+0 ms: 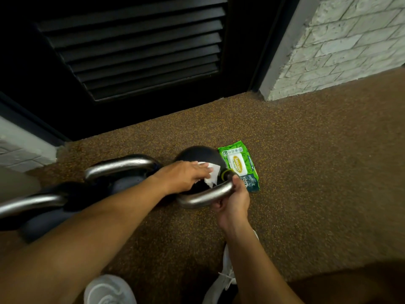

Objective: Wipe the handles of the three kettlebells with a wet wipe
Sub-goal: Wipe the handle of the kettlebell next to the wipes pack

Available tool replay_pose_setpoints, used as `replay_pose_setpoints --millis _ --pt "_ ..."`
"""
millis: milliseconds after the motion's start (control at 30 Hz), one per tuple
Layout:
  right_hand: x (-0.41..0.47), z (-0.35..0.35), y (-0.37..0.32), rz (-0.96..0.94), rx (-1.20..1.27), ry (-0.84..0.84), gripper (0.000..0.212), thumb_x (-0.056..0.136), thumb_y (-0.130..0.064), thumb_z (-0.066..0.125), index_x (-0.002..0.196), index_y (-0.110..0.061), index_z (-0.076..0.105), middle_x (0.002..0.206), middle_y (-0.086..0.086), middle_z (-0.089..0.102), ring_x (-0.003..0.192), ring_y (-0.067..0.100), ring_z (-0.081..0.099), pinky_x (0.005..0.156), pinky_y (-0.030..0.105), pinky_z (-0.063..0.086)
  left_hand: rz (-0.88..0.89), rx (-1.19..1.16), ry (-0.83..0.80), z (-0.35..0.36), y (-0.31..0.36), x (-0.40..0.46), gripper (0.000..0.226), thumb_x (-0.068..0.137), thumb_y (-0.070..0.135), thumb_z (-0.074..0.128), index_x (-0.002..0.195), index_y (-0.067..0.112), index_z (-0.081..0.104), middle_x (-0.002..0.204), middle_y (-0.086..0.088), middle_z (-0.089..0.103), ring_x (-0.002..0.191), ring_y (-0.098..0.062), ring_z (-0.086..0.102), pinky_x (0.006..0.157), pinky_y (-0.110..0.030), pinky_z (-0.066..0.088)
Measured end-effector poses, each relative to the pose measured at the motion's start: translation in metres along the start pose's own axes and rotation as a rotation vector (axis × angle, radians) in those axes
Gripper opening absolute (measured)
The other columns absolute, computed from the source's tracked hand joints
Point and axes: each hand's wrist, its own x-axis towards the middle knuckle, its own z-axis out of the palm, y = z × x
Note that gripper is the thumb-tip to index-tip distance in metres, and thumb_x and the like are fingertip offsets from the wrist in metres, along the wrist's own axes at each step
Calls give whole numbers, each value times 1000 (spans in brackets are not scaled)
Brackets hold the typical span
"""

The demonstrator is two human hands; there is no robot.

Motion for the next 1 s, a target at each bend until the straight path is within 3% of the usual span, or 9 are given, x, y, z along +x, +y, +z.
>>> replay_pose_setpoints --millis 100,200,333,433,567,700,800,1000 --pt "-2 1 1 -19 0 26 39 92 -40 55 125 -20 62 117 7 72 85 21 65 41 20 42 -61 -104 130 5 5 -20 42 102 7 52 139 20 65 155 8 50 146 -10 43 120 -38 34" --pt "-1 2 1 -30 12 40 38 91 -39 58 124 -20 62 114 8 73 89 23 67 44 23 47 -177 -209 224 10 -1 -39 33 105 19 54 133 24 69 150 11 55 138 -11 53 117 -28 38" --pt "0 3 -3 -20 2 50 38 92 -41 57 122 -19 61 107 7 71 79 21 64 42 19 42 -332 -358 301 18 1 -62 28 104 24 58 128 27 73 133 16 66 121 -8 63 99 -16 40" --pt "1 2 -7 -25 -19 44 39 93 -43 53 124 -20 60 108 6 69 80 20 61 47 21 40 -403 -484 327 26 7 -68 25 103 24 59 121 30 75 119 11 75 108 -4 66 91 -16 40" --pt "3 -1 -6 -39 -31 56 38 93 -44 53 122 -20 60 104 5 69 81 21 62 48 21 39 -475 -613 248 17 8 -66 21 102 26 61 115 34 75 96 19 72 88 4 63 83 -23 47" --pt "3 0 -1 -54 9 78 39 92 -42 55 124 -21 61 114 7 71 102 28 66 69 32 51 -445 -638 138 0 20 -62 17 101 25 62 104 31 78 93 15 75 91 0 67 84 -24 50" --pt "4 0 0 -85 30 99 38 92 -40 56 121 -18 62 111 9 71 100 29 67 77 37 52 -369 -526 72 -9 44 -57 17 100 25 62 104 24 78 96 8 77 92 -6 69 77 -19 49" --pt "5 -1 0 -86 22 113 39 90 -41 56 120 -17 64 111 9 72 92 28 68 66 31 49 -323 -423 190 -21 69 -46 21 97 21 60 105 22 79 94 5 76 89 -10 67 74 -22 47"
